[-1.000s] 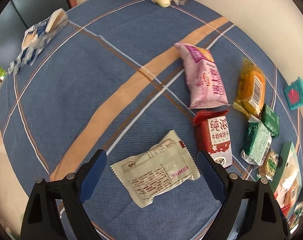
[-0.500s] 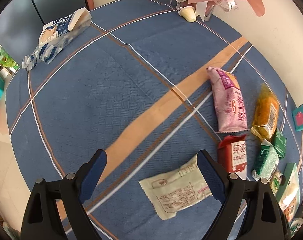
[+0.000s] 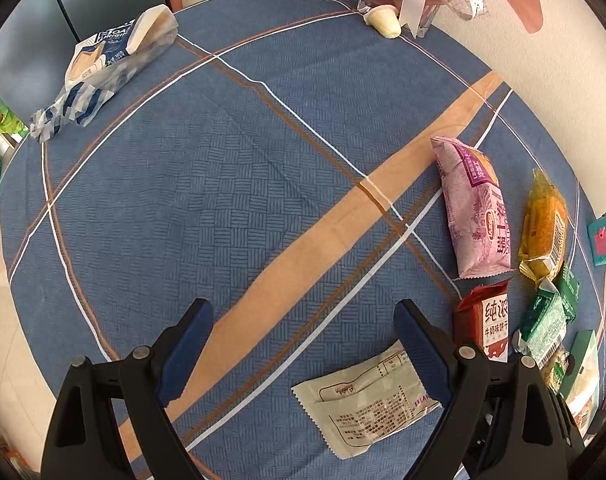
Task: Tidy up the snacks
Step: 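Grasp the red milk biscuit pack with the right tool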
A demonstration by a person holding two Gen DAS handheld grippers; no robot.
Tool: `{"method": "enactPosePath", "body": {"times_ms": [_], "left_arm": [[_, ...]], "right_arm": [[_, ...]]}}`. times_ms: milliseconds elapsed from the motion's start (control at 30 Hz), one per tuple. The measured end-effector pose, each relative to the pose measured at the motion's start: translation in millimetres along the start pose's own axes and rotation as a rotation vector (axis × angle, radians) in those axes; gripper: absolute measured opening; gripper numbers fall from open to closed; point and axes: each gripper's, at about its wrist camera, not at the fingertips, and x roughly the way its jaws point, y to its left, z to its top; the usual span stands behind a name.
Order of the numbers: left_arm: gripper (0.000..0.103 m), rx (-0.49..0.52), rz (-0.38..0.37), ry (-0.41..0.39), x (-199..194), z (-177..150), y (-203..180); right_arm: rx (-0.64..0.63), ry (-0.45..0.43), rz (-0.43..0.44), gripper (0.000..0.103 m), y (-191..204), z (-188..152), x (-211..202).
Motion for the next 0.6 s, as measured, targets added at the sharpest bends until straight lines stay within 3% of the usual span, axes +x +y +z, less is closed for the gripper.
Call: {"method": "enactPosePath", "body": {"times_ms": [100,200,267,333,600], "left_arm": [[0.092,0.004,0.0,-0.001,1.0,1.8,0.7],[0.092,0.01,-0.006,0.003,2.9,2.2,0.4],[0.092,0.022,-0.011,0.009,4.5,2.1,-2.4],[0.092,0.03,-0.017,0.012,4.5,0.8,-4.9],[0.092,0.106,-0.054,0.004,-3.7,-5.2,-22.0]], "right_arm": [[-0.024,0.0,-0.013,0.071,6.6,0.3,4.8],[-0.044,-0.005,-0.033,0.061,12.2,1.4,7.3],[-0.048,-0.005,-0.033,0.049,13.9,1.3,7.0],[-0.039,-0.001,-0.026,0.045,12.9,0.3,6.1],[-0.008,0.028,-0.037,0.044,2.8,-16.1,-4.0]]}}
